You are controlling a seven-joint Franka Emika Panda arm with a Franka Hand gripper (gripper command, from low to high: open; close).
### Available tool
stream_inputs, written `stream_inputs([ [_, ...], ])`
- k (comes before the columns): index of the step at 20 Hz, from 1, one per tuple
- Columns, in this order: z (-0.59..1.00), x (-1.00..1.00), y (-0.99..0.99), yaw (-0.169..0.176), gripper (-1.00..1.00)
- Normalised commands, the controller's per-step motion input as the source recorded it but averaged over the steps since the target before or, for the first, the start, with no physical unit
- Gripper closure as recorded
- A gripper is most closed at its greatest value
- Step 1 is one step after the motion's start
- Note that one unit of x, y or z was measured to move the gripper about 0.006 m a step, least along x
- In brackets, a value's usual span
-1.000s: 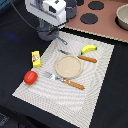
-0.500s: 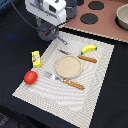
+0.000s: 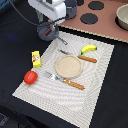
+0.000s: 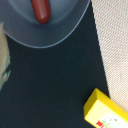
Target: Interact with the objects in diverse but meaningful ways.
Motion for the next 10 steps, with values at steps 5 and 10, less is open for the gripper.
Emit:
stream_inputs([
  [5, -0.33, -0.18, -0.16, -0.189, -1.00],
  [10, -0.38, -0.23, -0.12, -0.181, -1.00],
])
